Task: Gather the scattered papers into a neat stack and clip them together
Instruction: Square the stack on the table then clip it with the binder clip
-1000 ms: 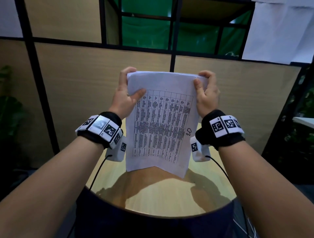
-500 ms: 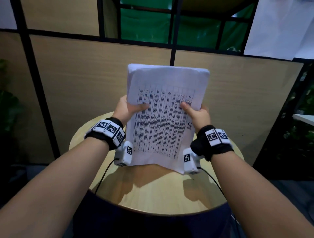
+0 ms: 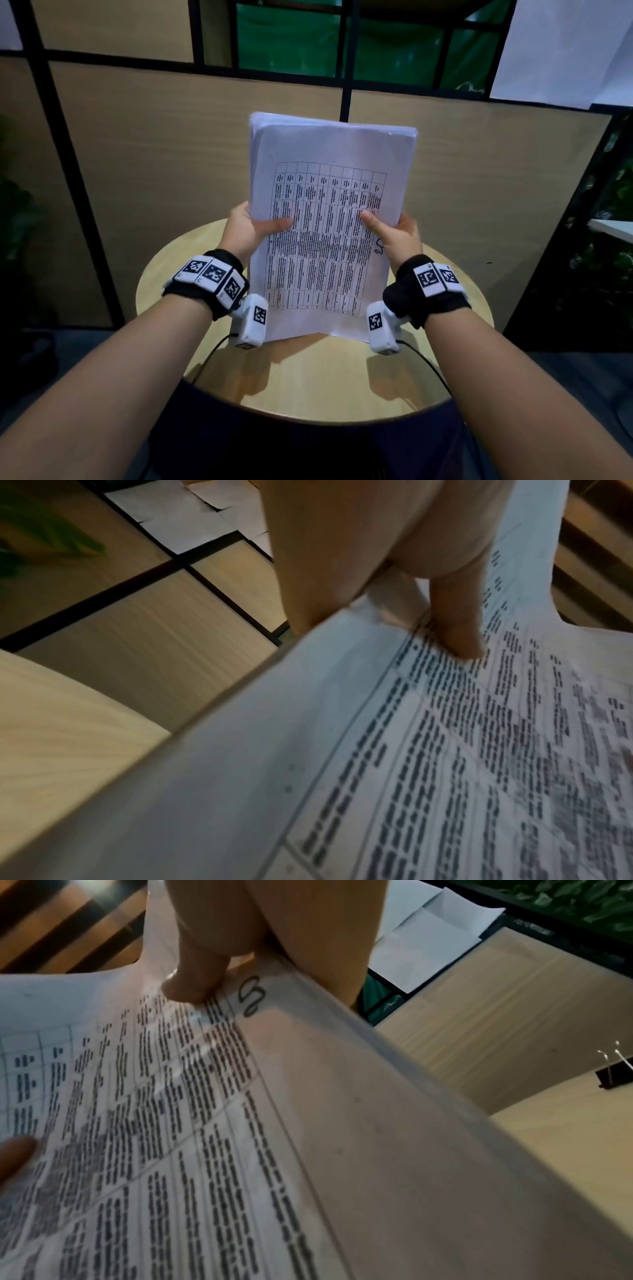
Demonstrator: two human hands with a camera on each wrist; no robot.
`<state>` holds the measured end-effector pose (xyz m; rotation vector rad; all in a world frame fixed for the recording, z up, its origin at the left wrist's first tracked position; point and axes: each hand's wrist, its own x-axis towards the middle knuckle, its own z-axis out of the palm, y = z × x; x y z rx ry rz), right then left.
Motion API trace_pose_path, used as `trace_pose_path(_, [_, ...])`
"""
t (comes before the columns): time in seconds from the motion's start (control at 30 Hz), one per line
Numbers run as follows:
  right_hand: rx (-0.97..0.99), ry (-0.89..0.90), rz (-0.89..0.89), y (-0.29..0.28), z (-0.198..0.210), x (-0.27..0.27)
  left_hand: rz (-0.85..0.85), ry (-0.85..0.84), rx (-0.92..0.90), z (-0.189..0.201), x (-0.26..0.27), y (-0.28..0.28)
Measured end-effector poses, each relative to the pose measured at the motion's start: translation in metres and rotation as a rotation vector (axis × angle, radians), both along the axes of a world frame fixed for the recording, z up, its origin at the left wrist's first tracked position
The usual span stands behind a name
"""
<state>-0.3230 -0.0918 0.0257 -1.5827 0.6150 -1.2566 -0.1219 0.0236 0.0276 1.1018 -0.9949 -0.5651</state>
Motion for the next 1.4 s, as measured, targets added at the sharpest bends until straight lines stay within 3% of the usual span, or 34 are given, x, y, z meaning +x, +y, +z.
trace_pose_path(0.27, [0.053,-0.047,0.086,-0.007,0.002,0.0,-0.192,-0.045,0.134,0.006,0.024,-0.009])
trace_pose_path(0.57, [0.072,-0.082,0.148,-0.023,0.001,0.001,-0.143,-0.072,0.053,0.001,0.016,-0.015])
trace_pose_path(0.8, [-0.096,-0.139,0.12,-0.022,0.054,-0.007,-0.193,-0.115,0.088,0.007,0.026,-0.012])
trace_pose_path(0.97, [-0.217,-0.114,0.104,-0.019,0.078,-0.006,-0.043,-0.132,-0.15,0.057,0.023,-0.001])
trace_pose_path(1.13, [-0.299,-0.118,0.04,-0.013,0.085,-0.001,0.14,-0.375,-0.223,0.089,0.018,0.005])
trace_pose_path(1.3, [-0.296,-0.177,-0.04,-0.008,0.092,0.007,0.182,-0.274,-0.266,0.09,0.016,0.006])
trace_pose_path(1.4, [-0.277,-0.19,-0.054,-0.009,0.093,0.006,-0.003,-0.167,-0.238,0.078,0.023,0.005])
